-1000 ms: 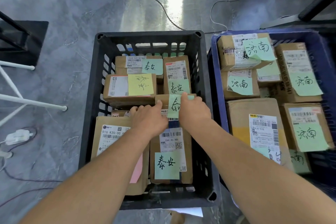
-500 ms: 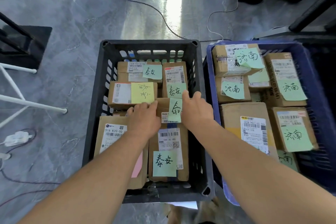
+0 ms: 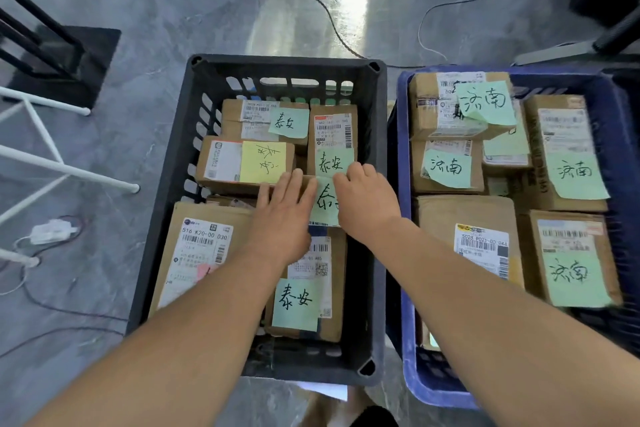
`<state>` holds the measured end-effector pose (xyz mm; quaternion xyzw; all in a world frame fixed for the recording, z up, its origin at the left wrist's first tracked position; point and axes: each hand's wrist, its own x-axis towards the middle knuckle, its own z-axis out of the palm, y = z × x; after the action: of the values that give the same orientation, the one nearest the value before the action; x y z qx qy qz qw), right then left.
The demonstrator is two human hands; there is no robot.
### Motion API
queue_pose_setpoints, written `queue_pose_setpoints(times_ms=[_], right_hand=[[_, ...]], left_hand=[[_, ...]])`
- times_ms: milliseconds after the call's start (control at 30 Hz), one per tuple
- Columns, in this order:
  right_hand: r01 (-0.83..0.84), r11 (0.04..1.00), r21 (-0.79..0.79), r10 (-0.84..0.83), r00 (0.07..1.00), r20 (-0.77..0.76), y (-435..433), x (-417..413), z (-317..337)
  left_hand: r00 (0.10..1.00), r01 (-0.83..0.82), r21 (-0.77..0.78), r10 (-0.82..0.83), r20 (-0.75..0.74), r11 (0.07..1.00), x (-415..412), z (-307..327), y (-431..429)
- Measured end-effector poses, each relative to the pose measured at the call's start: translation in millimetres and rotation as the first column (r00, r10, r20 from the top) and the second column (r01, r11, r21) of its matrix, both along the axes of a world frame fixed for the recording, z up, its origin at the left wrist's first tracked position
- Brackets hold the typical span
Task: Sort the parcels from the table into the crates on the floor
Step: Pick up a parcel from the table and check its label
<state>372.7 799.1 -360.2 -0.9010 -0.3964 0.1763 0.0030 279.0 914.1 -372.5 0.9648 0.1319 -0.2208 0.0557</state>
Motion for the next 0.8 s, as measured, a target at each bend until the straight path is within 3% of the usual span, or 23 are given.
queue_pose_setpoints(times_ms=[233, 433, 567, 700, 800], right_hand=[[-0.036, 0.999, 0.027, 0.035, 0.998, 0.052, -3, -4, -6], [-0.062, 0.998, -0.028, 0.064, 0.991, 0.121, -3, -11, -10], [-0.049, 0.995, -0.086, 0.06, 0.991, 0.123, 1, -16, -10], [-0.023, 0.985, -0.171, 0.043, 0.992, 0.119, 6, -20, -13], [-0.008, 0.985, -0.172, 0.025, 0.995, 0.098, 10, -18, -13]], left_hand=[[0.999, 0.043, 0.096, -0.042, -0.014, 0.994, 5, -12, 3], [0.989, 0.101, 0.101, -0.111, 0.101, 0.99, 7, -19, 13], [0.987, 0.13, 0.089, -0.137, 0.083, 0.988, 8, -15, 20], [0.994, 0.107, -0.006, -0.107, 0.031, 0.994, 2, -9, 36], [0.999, -0.021, -0.016, 0.021, 0.038, 1.0, -14, 0, 56]])
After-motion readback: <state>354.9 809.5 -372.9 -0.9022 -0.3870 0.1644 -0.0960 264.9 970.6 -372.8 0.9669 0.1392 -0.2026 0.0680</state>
